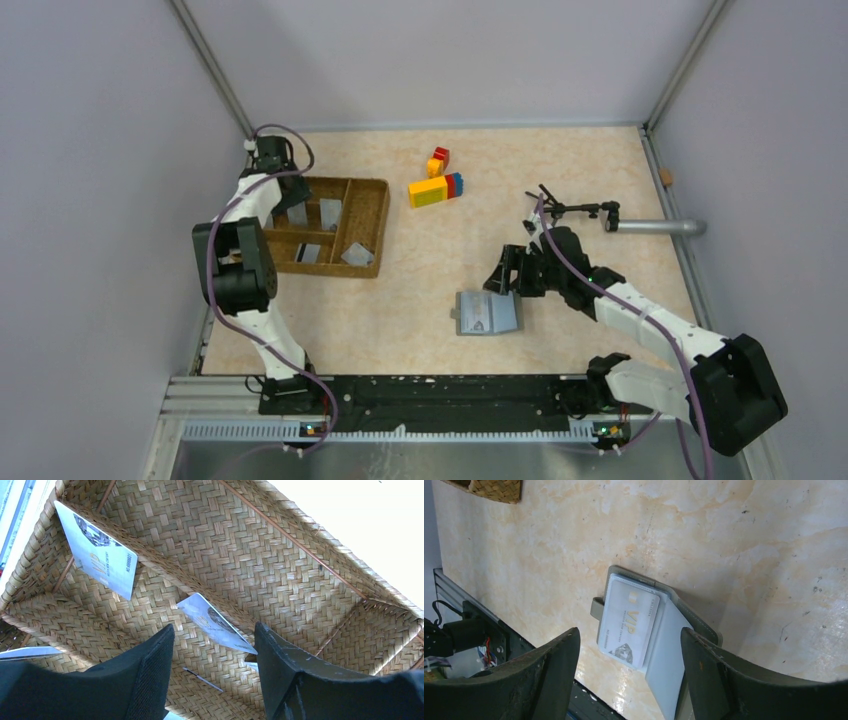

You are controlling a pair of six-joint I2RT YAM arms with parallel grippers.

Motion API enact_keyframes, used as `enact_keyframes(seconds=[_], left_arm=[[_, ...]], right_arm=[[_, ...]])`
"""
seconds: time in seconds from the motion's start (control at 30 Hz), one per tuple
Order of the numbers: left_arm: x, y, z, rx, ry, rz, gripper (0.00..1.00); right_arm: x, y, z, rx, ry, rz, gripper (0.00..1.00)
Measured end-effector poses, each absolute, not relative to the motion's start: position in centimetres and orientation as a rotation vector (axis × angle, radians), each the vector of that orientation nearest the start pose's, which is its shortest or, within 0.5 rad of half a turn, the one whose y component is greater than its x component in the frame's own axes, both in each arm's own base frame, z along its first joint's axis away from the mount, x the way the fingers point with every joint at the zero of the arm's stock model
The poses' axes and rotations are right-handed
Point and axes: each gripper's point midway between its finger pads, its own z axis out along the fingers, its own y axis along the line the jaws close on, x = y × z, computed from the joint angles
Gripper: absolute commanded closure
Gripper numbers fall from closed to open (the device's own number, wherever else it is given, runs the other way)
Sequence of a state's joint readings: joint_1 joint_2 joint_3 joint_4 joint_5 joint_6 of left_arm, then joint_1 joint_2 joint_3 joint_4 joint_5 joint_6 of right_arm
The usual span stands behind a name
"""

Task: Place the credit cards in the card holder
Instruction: Pick up the credit card from the storage box.

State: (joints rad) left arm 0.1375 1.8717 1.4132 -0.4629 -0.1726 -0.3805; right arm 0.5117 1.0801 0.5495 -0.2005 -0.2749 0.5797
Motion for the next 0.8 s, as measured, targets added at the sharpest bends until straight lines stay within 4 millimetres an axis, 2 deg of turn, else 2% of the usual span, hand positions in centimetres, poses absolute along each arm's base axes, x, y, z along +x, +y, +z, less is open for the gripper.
enact_keyframes(seconds=[0.5,0.8], left_arm=[[44.9,8.0,9.1,-0.723,2.364,0.11,0.38],[44.4,8.2,9.3,-0.729,2.36,0.112,0.43]], right_arm=[[21.5,20.2,8.7,-0.067,2.436,0.851,0.28],[21.4,20.2,8.6,-0.062,2.439,0.857,0.28]])
